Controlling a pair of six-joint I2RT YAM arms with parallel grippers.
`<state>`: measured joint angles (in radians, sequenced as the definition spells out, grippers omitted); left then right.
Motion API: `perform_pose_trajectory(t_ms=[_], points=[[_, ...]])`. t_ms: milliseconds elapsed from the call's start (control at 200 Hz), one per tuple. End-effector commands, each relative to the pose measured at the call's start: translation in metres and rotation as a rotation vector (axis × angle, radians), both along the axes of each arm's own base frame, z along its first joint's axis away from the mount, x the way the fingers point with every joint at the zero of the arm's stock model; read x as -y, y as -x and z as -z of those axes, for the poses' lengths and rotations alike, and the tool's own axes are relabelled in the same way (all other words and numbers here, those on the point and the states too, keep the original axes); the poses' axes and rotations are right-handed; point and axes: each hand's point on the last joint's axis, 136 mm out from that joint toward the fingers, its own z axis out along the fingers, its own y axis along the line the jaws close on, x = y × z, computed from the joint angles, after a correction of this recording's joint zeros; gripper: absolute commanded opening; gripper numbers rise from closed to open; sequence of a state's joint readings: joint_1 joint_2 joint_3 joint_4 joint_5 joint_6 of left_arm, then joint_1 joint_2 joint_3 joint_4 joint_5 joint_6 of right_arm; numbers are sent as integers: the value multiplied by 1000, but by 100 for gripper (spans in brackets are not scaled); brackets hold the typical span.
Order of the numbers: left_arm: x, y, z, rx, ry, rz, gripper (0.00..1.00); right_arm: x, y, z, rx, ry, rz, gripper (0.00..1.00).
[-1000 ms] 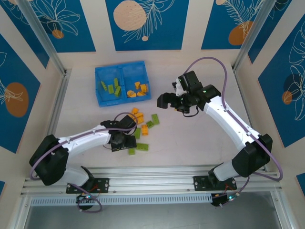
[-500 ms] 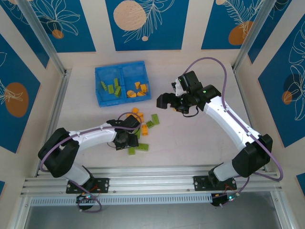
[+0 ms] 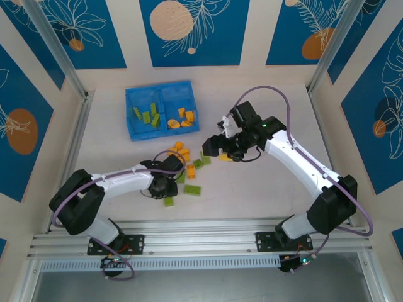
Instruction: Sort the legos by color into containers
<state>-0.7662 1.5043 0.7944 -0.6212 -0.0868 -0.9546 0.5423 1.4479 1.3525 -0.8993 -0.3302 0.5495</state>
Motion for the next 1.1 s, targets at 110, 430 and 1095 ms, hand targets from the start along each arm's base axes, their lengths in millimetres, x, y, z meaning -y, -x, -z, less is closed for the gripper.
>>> perform_pose_trajectory(t_ms=[110, 430, 1095], points=[[-34, -57, -88, 212, -16, -41, 31, 3, 2, -15, 41, -12, 20, 83], [-110, -210, -184, 519, -156, -149, 31, 20, -3, -29, 128, -8, 116, 83], [-139, -349, -91, 339, -406, -89, 45, 49, 25, -53, 203, -27, 196, 83]])
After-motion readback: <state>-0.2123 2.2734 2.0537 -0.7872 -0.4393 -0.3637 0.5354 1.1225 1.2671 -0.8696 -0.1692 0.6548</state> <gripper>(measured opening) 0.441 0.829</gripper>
